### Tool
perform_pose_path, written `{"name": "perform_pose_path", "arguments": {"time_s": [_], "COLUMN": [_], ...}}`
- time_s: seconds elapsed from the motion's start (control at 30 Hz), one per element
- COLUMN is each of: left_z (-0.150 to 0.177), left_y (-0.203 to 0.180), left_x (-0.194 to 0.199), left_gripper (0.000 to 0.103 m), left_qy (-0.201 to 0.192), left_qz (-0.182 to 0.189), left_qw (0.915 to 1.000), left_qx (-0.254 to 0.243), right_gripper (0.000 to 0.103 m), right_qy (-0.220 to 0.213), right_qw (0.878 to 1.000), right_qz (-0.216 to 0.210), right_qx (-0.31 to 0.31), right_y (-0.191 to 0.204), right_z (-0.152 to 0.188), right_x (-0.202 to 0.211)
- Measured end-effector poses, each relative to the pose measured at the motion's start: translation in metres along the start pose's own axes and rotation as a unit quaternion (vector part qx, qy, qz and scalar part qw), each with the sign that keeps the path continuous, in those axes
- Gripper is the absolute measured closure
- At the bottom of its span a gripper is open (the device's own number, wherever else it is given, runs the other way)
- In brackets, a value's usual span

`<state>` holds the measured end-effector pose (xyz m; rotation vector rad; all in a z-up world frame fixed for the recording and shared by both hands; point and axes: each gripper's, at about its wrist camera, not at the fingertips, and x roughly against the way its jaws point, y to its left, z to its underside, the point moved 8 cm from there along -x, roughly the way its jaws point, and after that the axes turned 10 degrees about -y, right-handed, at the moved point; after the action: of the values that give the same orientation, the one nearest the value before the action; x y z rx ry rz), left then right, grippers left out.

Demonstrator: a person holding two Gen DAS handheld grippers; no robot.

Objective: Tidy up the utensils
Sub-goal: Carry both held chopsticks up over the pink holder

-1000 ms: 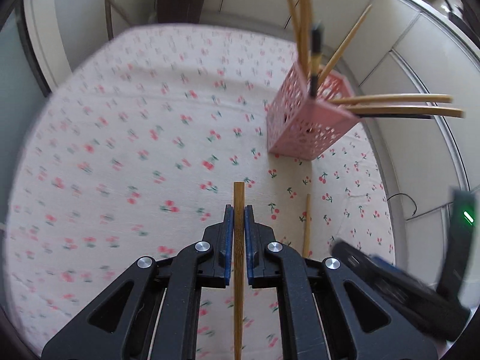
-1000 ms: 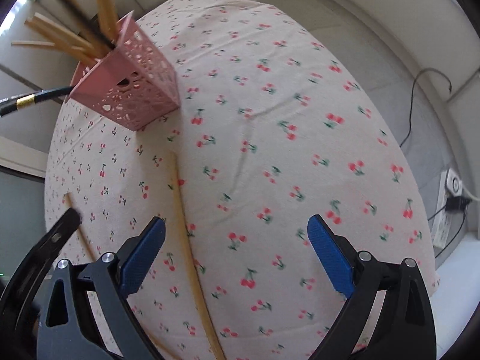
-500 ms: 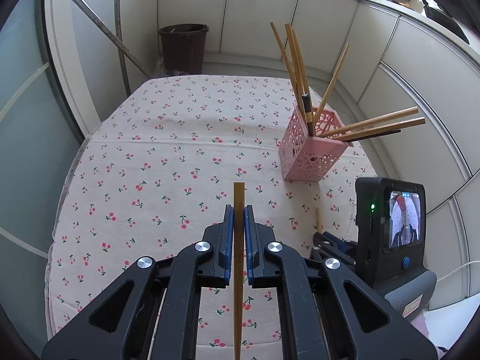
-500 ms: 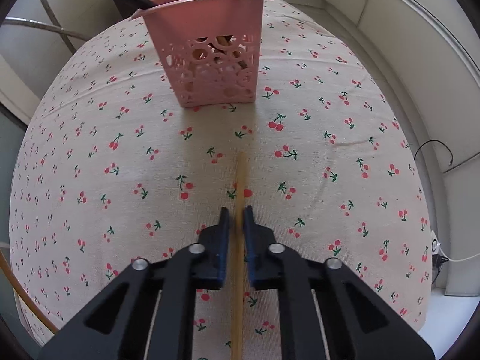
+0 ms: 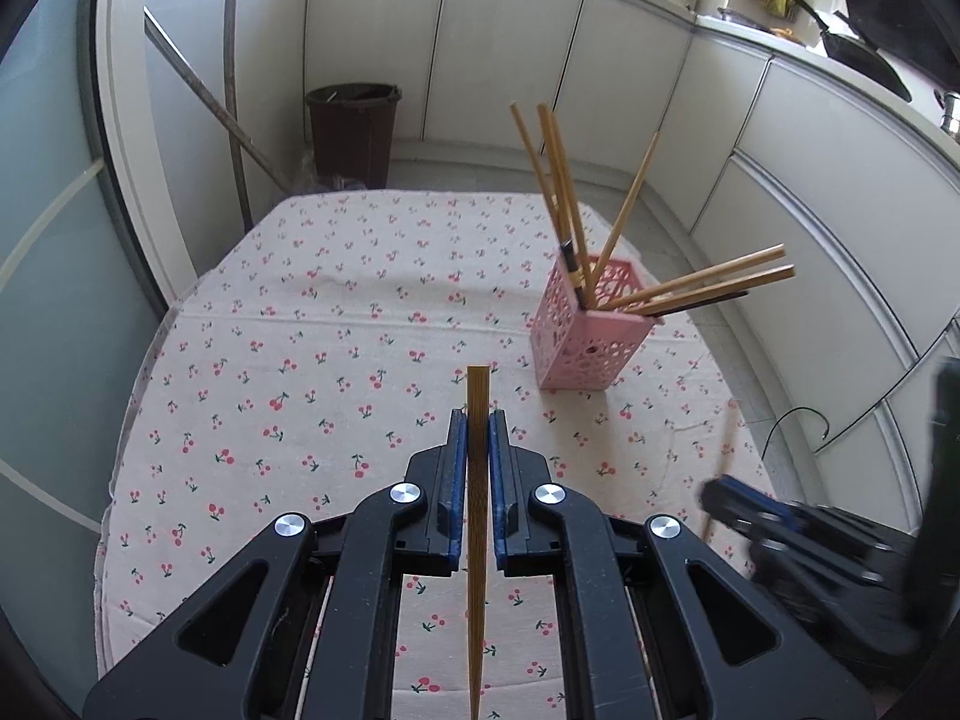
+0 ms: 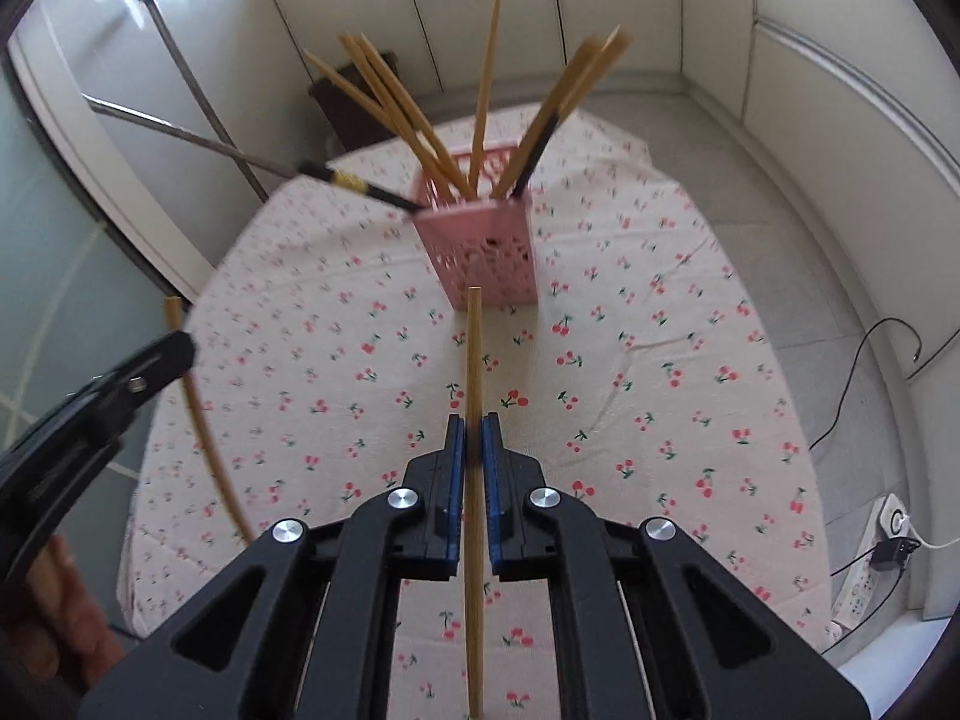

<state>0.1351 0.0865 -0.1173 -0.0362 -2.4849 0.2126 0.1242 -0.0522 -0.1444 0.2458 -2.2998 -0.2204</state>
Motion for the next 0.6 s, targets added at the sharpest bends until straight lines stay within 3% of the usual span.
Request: {"name": "perform_pose_path", "arguments": {"time_s": [0.43, 0.6], "left_z": [-0.01, -0.024], "left_y": [-0.019, -0.027], "left_x": [0.032, 0.045], "left_gripper": [0.096, 0.096], "left_qy": [-0.03, -0.042], "left_qz": [0.022, 0.026], "left_qw": [0.9993, 0.9986], "left_qx": [-0.01, -0.017], "right_gripper": [0.097, 0.097], "right_qy": [-0.104, -0.124], "right_qw": [0.994, 0.991], "right_qz": [-0.029, -0.042], "right_qx": [-0.017, -0.033], "right_y": [-0.016, -0.022], "right_z": [-0.024, -0.042], "right_x": [0.105, 0.131]}}
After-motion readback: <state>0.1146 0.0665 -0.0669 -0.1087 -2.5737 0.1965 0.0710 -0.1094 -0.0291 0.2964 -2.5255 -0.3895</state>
